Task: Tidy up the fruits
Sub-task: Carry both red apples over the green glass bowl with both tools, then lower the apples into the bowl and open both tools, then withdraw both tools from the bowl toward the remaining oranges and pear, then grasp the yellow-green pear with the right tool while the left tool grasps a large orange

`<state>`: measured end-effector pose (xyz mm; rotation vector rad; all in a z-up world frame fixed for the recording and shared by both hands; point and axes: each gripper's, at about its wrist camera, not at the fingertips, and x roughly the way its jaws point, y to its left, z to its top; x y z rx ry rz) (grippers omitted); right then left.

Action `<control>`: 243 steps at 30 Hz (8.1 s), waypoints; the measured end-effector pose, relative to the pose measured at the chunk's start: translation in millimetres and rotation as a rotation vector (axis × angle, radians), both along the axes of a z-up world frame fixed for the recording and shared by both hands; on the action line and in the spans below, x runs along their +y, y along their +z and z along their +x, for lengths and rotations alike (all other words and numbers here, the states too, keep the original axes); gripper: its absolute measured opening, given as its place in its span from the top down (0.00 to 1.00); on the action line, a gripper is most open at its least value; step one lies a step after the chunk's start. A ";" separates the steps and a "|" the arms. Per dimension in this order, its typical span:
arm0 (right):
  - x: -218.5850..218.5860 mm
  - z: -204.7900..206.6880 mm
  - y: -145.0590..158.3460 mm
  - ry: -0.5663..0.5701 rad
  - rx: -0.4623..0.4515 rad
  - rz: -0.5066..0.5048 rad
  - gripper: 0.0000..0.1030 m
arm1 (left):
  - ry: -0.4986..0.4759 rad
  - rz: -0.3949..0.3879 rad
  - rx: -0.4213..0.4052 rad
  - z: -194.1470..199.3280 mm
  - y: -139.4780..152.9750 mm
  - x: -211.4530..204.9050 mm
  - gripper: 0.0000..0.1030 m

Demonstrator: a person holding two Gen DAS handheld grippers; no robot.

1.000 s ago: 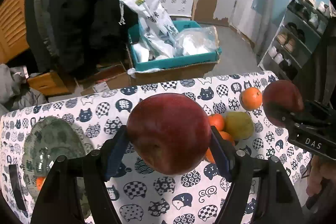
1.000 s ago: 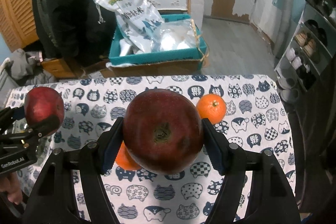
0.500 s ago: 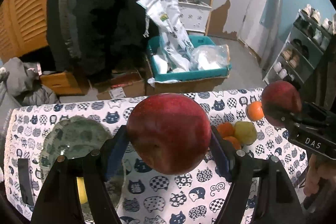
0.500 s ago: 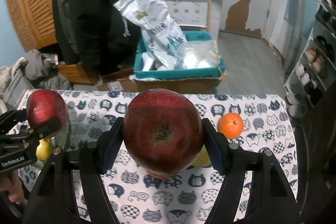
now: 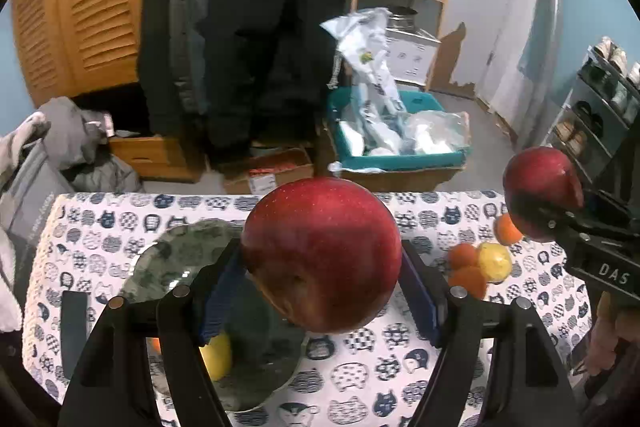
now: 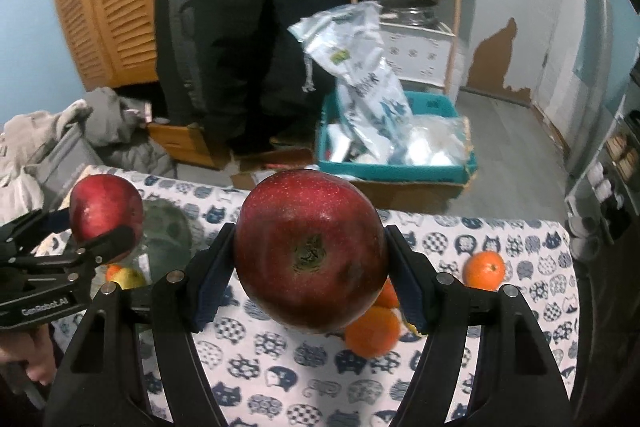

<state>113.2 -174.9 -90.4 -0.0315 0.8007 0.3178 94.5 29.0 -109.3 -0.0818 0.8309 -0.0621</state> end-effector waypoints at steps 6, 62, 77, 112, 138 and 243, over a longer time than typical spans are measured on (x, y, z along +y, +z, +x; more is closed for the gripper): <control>32.5 4.1 -0.8 0.053 0.005 0.005 0.30 | 0.056 -0.002 0.004 -6.6 -1.6 32.0 0.26; 194.6 43.5 -124.8 0.280 0.284 -0.045 0.30 | 0.265 -0.054 0.314 15.9 -142.8 161.9 0.26; 197.5 49.4 -132.1 0.271 0.318 -0.009 0.30 | 0.269 -0.089 0.341 18.0 -145.0 168.8 0.26; 216.0 40.8 -112.7 0.308 0.263 -0.056 0.21 | 0.316 -0.037 0.307 -13.3 -109.4 173.5 0.15; 145.8 -3.2 -12.4 0.214 -0.009 -0.150 0.21 | 0.219 -0.012 0.100 -41.7 -15.8 125.8 0.15; -173.1 20.1 -128.1 -0.244 0.348 -0.115 0.21 | -0.221 0.040 0.346 51.9 -123.1 -191.4 0.01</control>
